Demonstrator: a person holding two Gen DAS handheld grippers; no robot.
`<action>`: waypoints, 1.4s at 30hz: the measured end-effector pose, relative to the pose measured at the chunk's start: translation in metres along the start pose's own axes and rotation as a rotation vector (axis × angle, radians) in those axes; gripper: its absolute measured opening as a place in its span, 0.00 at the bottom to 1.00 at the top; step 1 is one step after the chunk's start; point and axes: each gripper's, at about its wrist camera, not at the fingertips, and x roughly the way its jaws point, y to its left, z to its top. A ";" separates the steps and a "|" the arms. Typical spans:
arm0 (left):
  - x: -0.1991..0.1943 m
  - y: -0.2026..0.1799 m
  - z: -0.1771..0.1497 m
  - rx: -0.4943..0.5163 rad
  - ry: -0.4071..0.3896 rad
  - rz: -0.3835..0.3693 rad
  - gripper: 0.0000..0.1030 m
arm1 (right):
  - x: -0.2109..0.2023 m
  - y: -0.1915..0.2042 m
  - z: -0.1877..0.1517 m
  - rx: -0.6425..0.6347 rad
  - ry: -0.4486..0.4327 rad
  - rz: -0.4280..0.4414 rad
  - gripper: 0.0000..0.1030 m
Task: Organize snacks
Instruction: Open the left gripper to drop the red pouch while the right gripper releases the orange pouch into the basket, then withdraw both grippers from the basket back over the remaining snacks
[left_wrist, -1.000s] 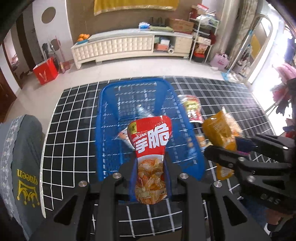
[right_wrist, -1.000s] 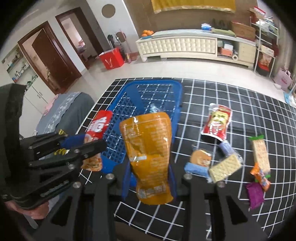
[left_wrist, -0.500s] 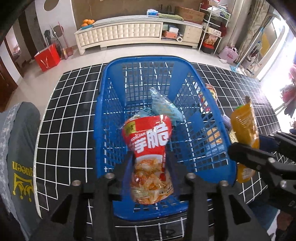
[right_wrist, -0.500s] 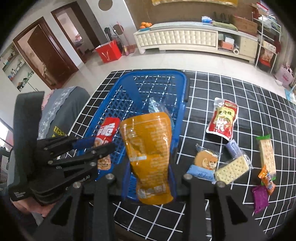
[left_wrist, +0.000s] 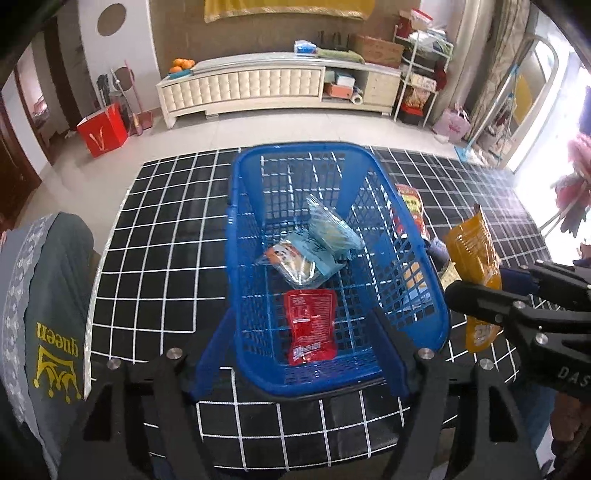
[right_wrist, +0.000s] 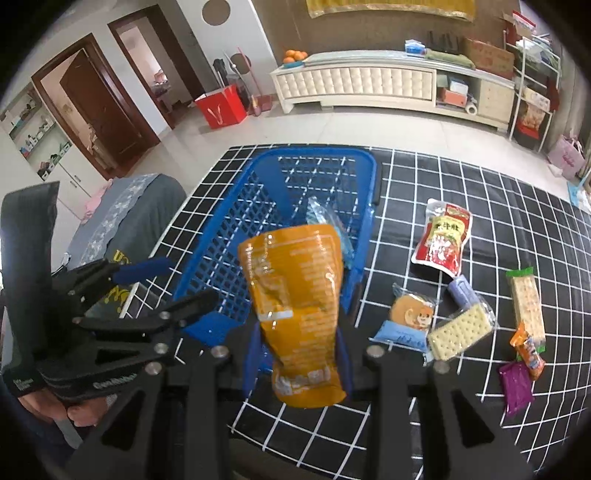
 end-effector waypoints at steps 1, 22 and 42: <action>-0.004 0.005 -0.001 -0.013 -0.011 -0.002 0.69 | 0.000 0.003 0.002 -0.001 0.000 0.003 0.38; 0.015 0.049 -0.008 -0.103 -0.011 0.006 0.69 | 0.061 0.021 0.018 -0.027 0.091 -0.098 0.39; 0.000 0.032 -0.013 -0.086 -0.033 -0.016 0.69 | 0.032 0.006 0.005 0.025 0.089 -0.199 0.80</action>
